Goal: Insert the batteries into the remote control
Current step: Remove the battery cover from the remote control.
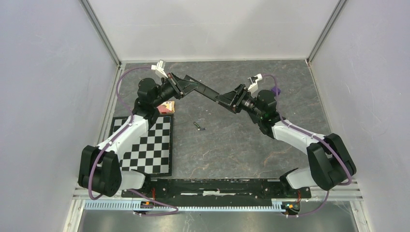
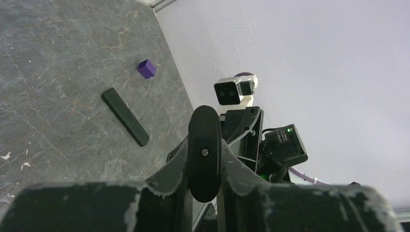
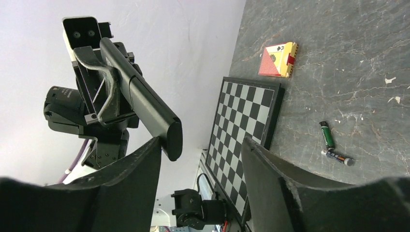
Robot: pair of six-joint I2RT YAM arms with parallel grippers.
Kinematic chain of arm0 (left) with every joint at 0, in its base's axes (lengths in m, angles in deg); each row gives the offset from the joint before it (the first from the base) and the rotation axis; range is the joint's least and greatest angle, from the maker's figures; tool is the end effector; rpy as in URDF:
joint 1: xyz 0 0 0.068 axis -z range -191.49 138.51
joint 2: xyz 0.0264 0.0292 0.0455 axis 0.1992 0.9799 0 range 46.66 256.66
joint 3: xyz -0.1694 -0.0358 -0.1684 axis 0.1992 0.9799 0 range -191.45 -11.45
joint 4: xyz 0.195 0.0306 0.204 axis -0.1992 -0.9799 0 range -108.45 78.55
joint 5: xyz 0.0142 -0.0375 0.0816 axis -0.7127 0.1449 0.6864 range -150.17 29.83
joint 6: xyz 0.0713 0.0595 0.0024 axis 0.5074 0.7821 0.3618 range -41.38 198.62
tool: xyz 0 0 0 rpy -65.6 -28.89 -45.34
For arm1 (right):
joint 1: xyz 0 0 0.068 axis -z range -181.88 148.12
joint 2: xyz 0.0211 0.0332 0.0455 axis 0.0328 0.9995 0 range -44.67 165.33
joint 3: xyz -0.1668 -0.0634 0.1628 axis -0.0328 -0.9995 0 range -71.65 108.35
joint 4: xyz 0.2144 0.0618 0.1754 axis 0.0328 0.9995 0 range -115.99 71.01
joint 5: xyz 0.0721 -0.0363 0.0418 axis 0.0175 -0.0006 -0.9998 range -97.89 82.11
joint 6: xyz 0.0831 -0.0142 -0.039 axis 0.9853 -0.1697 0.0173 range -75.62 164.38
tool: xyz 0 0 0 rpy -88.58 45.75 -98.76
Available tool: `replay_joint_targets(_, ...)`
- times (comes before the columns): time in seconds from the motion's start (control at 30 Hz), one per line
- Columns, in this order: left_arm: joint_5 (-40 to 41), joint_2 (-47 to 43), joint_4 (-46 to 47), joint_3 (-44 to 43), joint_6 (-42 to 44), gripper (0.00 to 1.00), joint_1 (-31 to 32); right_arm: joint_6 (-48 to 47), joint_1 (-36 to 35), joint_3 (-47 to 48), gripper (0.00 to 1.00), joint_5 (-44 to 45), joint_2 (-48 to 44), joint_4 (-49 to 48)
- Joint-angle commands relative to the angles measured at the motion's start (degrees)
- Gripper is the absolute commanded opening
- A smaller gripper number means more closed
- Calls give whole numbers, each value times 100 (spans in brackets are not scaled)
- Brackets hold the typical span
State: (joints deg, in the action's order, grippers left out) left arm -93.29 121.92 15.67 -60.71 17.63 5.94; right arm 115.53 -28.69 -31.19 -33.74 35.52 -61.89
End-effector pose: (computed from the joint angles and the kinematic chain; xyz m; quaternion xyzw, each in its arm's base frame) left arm 0.3422 -0.1553 0.2762 -0.0601 0.6988 -0.5873 0.4041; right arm 0.3178 0.2014 0.2062 0.1271 0.7168 0.6095 0.3137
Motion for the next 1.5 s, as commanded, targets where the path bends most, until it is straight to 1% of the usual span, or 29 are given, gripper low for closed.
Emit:
replay_joint_targets(0.0, -313, -191, 392, -357, 10, 2, 58, 22, 9, -21, 66, 49, 119, -243)
replay_joint_targets(0.1, -337, -168, 398, -367, -92, 2, 54, 135, 13, -34, 62, 12, 205, -588)
replay_joint_targets(0.23, -457, -90, 362, -417, -234, 2, 59, 321, 11, -140, 63, 19, 280, -1423)
replay_joint_targets(0.3, -467, -77, 309, -427, -268, 2, 58, 328, 9, -86, 61, -13, 314, -1523)
replay_joint_targets(0.33, -467, -68, 294, -442, -277, 2, 54, 336, 9, -67, 57, -18, 332, -1536)
replay_joint_targets(0.4, -452, -57, 281, -445, -264, 2, 58, 370, 10, -50, 43, -41, 344, -1469)
replay_joint_targets(0.43, -436, -61, 261, -445, -249, 2, 59, 366, 9, -36, 37, -60, 335, -1339)
replay_joint_targets(0.47, -432, -58, 268, -445, -216, 2, 59, 356, 11, -18, 32, -77, 330, -1191)
replay_joint_targets(0.53, -402, -71, 257, -431, -161, 2, 59, 297, 9, 1, 24, -123, 289, -887)
replay_joint_targets(0.67, -360, -16, 217, -401, 89, 2, 59, 344, 9, -32, 14, -154, 201, -694)
replay_joint_targets(0.73, -295, -1, 101, -368, 331, 2, 58, 207, 12, 90, 12, -183, 179, -322)
replay_joint_targets(0.83, -282, 47, 58, -301, 618, 2, 57, 86, 9, 187, 13, -167, 139, 16)
replay_joint_targets(0.93, -345, 96, 59, -253, 760, 2, 54, 133, 10, 211, 18, -193, 178, 56)
replay_joint_targets(1.07, -440, 128, 149, -208, 747, 2, 58, 187, 6, 207, 24, -193, 242, 64)
replay_joint_targets(1.23, -458, 160, 171, -199, 747, 2, 55, 274, 10, 106, 35, -186, 272, 16)
replay_joint_targets(1.47, -502, 240, 171, -163, 786, 2, 59, 481, 5, 6, 27, -236, 313, -288)
